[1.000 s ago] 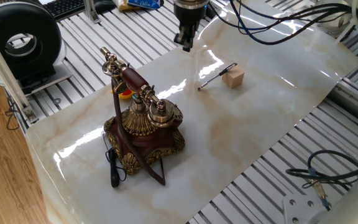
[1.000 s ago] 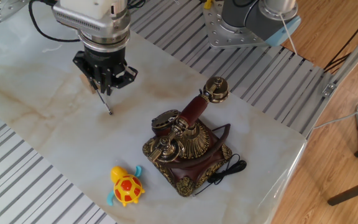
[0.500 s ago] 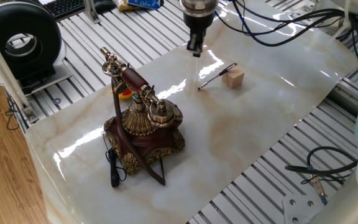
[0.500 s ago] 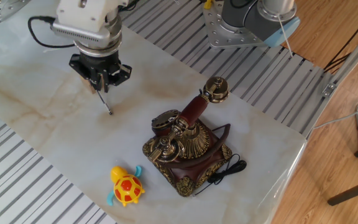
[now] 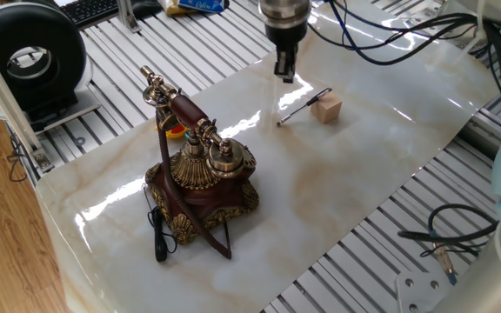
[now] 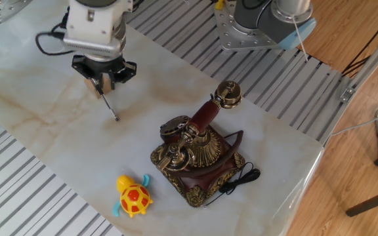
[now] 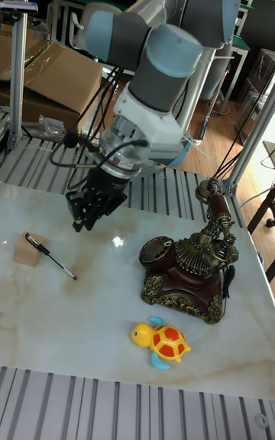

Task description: Dial a number on an old rotary phone

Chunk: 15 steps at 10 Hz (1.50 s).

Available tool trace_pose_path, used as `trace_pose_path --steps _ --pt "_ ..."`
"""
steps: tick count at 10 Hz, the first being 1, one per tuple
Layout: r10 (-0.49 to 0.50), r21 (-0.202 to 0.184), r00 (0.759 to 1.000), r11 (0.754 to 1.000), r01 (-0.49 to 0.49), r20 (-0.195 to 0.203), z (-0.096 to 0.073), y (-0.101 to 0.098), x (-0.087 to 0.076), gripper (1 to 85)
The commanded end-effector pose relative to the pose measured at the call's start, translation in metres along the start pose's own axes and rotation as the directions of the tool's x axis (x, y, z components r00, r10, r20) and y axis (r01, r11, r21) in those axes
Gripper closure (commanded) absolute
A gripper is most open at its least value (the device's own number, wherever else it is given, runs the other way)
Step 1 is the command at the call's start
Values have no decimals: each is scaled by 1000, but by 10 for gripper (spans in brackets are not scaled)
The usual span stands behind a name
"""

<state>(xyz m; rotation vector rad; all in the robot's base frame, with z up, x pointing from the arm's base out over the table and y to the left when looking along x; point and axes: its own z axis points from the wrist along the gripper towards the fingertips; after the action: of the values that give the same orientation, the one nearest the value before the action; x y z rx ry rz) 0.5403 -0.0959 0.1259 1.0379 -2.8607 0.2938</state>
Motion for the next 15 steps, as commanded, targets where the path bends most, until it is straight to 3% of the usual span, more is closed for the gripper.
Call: trace_pose_path --steps 1,3,4,6,8,10,11,13,15 --pt "-113 -13 994 994 113 8 23 -1 6 353" --pt "-139 25 988 990 141 -63 19 -11 20 360" --pt "-156 21 986 987 157 -67 15 -5 14 360" --pt "-194 71 979 977 199 -69 38 -13 9 367" --pt "-217 80 976 973 218 -26 53 -19 5 370" --pt "-236 94 969 966 242 -76 52 -25 17 400" --pt "-248 78 967 965 252 -59 53 -21 13 400" --pt "-261 53 965 964 260 5 76 -9 3 400" --pt "-282 74 959 957 281 0 88 -14 13 400"
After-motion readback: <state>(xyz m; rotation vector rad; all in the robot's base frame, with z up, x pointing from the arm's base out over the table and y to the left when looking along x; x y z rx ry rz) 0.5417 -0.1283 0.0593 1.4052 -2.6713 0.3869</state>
